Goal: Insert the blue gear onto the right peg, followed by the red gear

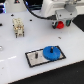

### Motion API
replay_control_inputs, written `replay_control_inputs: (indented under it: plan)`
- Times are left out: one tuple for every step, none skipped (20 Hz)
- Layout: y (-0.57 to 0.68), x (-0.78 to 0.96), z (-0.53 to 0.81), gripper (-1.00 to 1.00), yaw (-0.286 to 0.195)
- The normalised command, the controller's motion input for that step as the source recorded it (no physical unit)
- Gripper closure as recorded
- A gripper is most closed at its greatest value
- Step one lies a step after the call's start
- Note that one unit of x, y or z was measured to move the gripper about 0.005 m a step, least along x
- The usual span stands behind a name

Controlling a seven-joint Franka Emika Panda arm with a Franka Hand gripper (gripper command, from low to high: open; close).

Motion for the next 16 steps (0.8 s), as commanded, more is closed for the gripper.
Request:
replay_control_inputs:
  plan:
    - [-0.01,-0.31,-0.05,1.0,0.0]
    - [-0.02,-0.34,-0.03,1.0,0.0]
    - [0.0,-0.24,-0.01,1.0,0.0]
    - [0.0,0.03,0.34,1.0,0.0]
    - [-0.01,0.06,0.37,1.0,0.0]
    - [-0.02,0.09,0.41,1.0,0.0]
    - [-0.05,0.18,0.48,1.0,0.0]
    - [-0.07,0.2,0.51,1.0,0.0]
    - [-0.11,0.24,0.54,1.0,0.0]
    - [-0.15,0.27,0.57,1.0,0.0]
    - [-0.21,0.28,0.58,1.0,0.0]
    - [-0.28,0.29,0.57,1.0,0.0]
    - [-0.34,0.29,0.56,1.0,0.0]
    - [-0.31,0.26,0.57,1.0,0.0]
    - [-0.37,0.29,0.55,1.0,0.0]
    - [-0.34,0.34,0.57,1.0,0.0]
